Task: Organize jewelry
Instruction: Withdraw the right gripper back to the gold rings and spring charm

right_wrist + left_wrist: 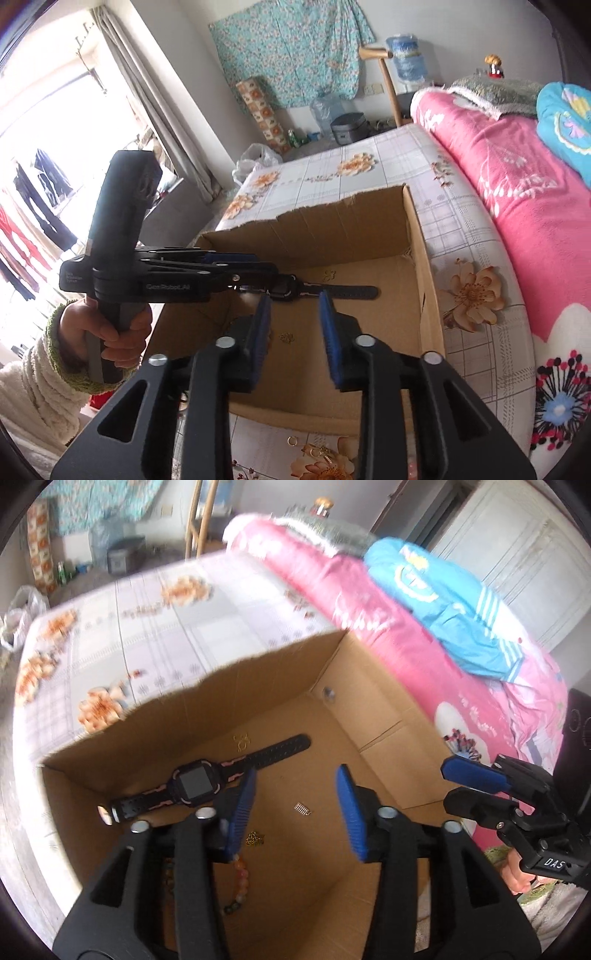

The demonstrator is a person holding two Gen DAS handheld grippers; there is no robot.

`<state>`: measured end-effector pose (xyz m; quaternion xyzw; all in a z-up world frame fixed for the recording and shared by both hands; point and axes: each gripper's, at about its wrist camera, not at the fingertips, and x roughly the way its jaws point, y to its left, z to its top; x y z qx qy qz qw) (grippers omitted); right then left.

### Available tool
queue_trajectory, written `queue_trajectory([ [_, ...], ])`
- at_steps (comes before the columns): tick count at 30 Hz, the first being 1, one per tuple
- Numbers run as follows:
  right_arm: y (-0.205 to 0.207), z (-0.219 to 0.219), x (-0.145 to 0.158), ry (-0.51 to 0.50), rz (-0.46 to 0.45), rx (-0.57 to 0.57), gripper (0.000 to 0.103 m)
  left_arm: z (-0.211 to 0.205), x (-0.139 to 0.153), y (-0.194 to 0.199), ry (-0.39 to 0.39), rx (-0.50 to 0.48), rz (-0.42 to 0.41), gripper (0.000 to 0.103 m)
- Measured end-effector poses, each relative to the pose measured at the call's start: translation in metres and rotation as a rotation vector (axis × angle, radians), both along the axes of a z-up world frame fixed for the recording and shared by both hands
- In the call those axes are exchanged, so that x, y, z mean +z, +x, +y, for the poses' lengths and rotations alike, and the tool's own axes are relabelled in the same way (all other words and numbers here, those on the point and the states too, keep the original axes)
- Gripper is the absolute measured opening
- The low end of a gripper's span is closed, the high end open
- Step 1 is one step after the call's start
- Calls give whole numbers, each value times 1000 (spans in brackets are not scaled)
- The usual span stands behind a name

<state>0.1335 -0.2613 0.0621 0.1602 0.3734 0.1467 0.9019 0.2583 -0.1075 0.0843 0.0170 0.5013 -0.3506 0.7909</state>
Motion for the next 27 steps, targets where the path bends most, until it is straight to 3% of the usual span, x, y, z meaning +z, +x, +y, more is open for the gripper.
queue_trajectory([
  [6,-31,2,12,52,-84,-12,46,29,35,-43,-43,33,-130,72],
  [12,-59,12,13,71,-113,35,53,62,52,-97,-103,41,-230,85],
  [15,-71,18,11,80,-130,70,61,82,54,-123,-155,40,-250,90],
  [20,-96,34,-1,53,-148,137,71,103,38,-158,-157,48,-245,94],
  [27,-131,28,-44,10,-58,143,71,104,-20,-184,-119,68,-96,94],
])
